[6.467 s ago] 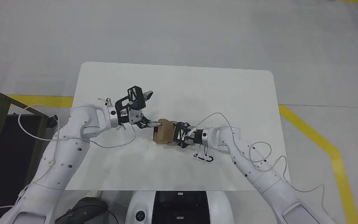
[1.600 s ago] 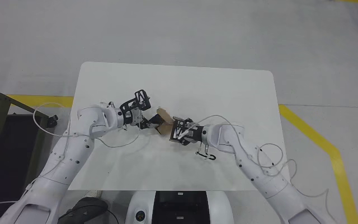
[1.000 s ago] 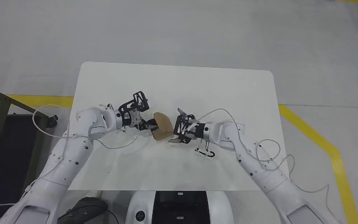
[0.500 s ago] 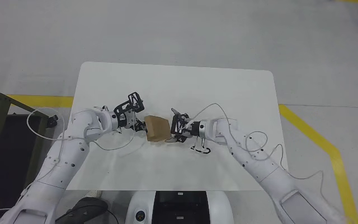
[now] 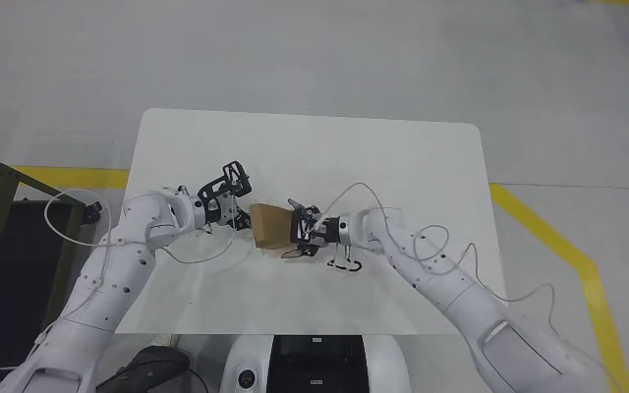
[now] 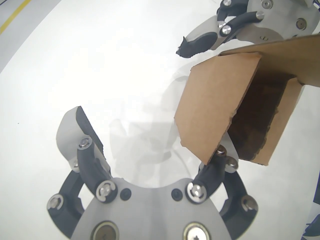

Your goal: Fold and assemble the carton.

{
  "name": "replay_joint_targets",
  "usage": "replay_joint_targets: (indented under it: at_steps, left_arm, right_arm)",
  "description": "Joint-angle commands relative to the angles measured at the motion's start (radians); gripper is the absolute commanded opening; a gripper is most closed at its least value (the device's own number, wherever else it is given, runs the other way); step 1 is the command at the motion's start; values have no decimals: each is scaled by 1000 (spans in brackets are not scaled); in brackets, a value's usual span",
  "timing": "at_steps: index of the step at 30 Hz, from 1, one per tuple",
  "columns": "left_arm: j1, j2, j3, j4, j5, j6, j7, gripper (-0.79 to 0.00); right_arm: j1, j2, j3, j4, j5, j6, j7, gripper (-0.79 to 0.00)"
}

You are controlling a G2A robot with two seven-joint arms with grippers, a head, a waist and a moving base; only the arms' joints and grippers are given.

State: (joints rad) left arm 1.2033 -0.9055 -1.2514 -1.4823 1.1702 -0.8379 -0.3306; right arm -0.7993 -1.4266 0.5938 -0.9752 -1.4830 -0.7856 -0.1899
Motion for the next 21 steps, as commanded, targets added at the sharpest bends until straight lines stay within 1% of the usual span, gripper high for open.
replay_joint_targets:
  at_steps: [1, 4, 5, 6, 7, 8, 9, 10, 16, 21]
  left_arm:
    - [1, 0, 0, 0, 1, 0, 2, 0]
    - [1, 1, 0, -1, 2, 0, 2, 0]
    - [2, 1, -1, -1, 2, 1, 2, 0]
    - [2, 1, -1, -2, 3, 1, 2, 0]
    - [3, 1, -2, -2, 3, 1, 1, 0]
    - [4, 1, -3, -2, 2, 3, 2, 0]
    - [5, 2, -4, -3, 1, 2, 2, 0]
    - [5, 2, -5, -3, 1, 3, 2, 0]
    - [11, 3, -9, -7, -3, 7, 3, 0]
    - [17, 5, -30, -17, -17, 21, 40, 0]
  right_arm:
    - [7, -10, -13, 23, 1, -2, -11, 0]
    - [20, -22, -28, 51, -1, -8, -31, 0]
    - [23, -25, -31, 59, -2, -9, -38, -31]
    - [27, -28, -34, 68, -3, -10, -44, -197]
    - [30, -31, -37, 77, -5, -10, -50, -425]
    - [33, -34, -40, 85, -6, -9, -56, -520]
    - [36, -36, -42, 95, -7, -10, -63, -573]
    - [39, -39, -45, 103, -9, -9, -69, -785]
    - [51, -51, -50, 137, -14, -11, -116, -785]
    - [57, -42, -31, 132, -35, 4, -137, -785]
